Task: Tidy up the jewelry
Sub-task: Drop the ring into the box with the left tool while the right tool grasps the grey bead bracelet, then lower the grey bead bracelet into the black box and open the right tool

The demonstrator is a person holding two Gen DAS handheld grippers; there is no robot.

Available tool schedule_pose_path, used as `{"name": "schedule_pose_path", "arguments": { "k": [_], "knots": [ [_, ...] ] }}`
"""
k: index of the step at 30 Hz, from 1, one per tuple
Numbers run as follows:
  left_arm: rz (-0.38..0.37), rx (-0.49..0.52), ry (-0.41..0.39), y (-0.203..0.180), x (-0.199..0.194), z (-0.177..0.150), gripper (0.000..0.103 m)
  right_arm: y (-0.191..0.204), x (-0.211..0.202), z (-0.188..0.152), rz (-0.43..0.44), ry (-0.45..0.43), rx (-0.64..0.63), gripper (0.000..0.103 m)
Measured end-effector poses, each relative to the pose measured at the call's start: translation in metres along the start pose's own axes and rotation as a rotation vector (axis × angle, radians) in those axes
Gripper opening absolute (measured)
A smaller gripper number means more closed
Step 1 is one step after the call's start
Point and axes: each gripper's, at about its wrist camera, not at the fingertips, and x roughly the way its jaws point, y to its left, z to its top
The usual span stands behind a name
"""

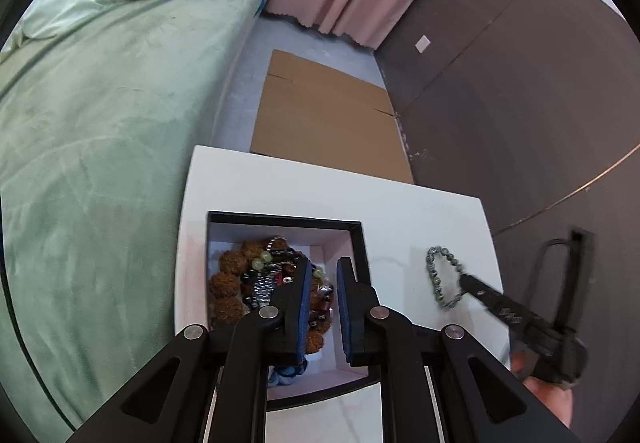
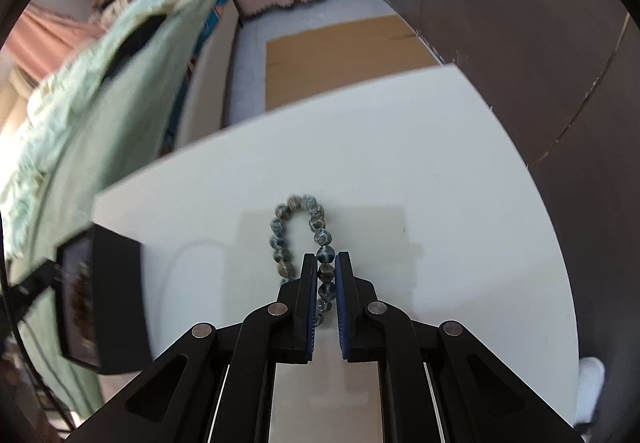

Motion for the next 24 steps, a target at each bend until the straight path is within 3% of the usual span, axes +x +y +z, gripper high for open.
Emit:
{"name": "schedule_pose_path", "arguments": {
  "k": [1,3,5,6,24],
  "knots": [
    [0.011,0.005,-0.001,0.0,-0.001,0.0,0.016,0.0,-0.006,0.0,0.016,-0.019,0.008,0.01],
    [0.019,0.008,0.008,-0.001,0.0,-0.002,0.031,0.001,-0.018,0.0,0.061,-0.06,0.029,0.01],
    [0.026,0.003,-0.004,0.0,-0.002,-0.004,0.058,0.002,-0.029,-0.001,0.111,-0.089,0.042,0.01],
    [0.03,0.0,-0.019,0.0,-0.005,-0.006,0.06,0.003,-0.033,-0.002,0.126,-0.1,0.045,0.01],
    [0.098,0.032,-0.084,0.003,-0.032,-0.018,0.06,0.061,-0.092,-0.014,0.424,-0.295,0.003,0.01]
  ]
}}
